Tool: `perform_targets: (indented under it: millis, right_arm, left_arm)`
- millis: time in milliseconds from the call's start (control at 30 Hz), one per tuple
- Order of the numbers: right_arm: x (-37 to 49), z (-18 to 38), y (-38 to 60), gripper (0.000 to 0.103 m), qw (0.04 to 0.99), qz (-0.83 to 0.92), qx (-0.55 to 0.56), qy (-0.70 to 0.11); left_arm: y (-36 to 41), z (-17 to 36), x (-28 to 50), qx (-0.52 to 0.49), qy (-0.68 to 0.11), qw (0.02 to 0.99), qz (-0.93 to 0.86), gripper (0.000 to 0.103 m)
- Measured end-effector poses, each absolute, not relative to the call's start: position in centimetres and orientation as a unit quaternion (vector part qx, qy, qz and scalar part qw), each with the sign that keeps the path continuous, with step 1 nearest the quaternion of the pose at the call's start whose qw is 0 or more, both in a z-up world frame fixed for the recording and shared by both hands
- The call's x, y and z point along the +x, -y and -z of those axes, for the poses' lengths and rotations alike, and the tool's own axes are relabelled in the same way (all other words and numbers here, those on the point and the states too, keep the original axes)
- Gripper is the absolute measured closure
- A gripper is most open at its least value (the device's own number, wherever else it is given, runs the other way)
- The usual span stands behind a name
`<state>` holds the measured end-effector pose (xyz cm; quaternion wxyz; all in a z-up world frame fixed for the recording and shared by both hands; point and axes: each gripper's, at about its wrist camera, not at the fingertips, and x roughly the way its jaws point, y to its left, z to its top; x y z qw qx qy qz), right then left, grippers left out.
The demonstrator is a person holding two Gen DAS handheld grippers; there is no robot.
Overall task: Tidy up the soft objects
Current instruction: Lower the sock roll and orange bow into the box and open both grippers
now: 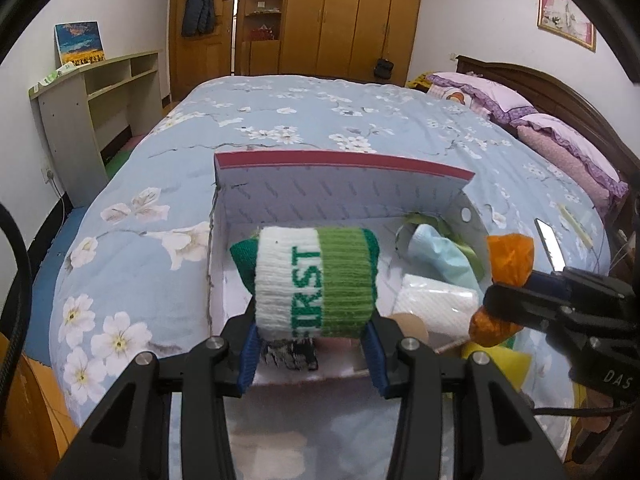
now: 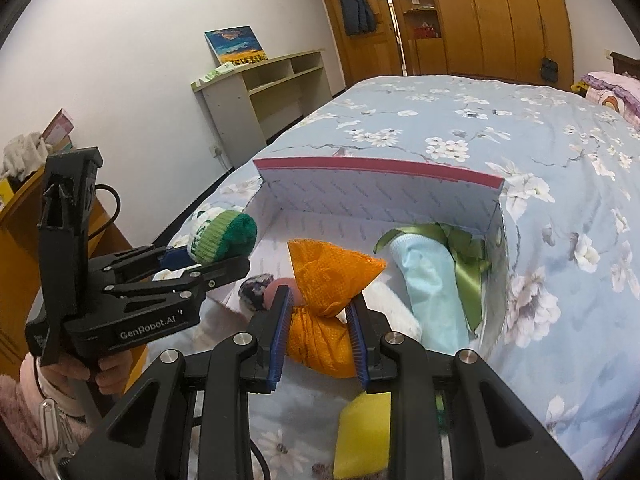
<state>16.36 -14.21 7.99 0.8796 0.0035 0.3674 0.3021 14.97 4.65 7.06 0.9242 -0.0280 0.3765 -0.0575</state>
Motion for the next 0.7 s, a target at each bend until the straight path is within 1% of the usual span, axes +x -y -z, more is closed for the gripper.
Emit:
perform_targets:
  millis: [700]
  right_arm:
    - [21.1,-5.3,11.7,0.075,0.88,-0.277,-0.02,-0.386]
  left_arm:
    - [-5.0,-3.8,19.2,-0.034,-0.396,0.917,0.038,0.057]
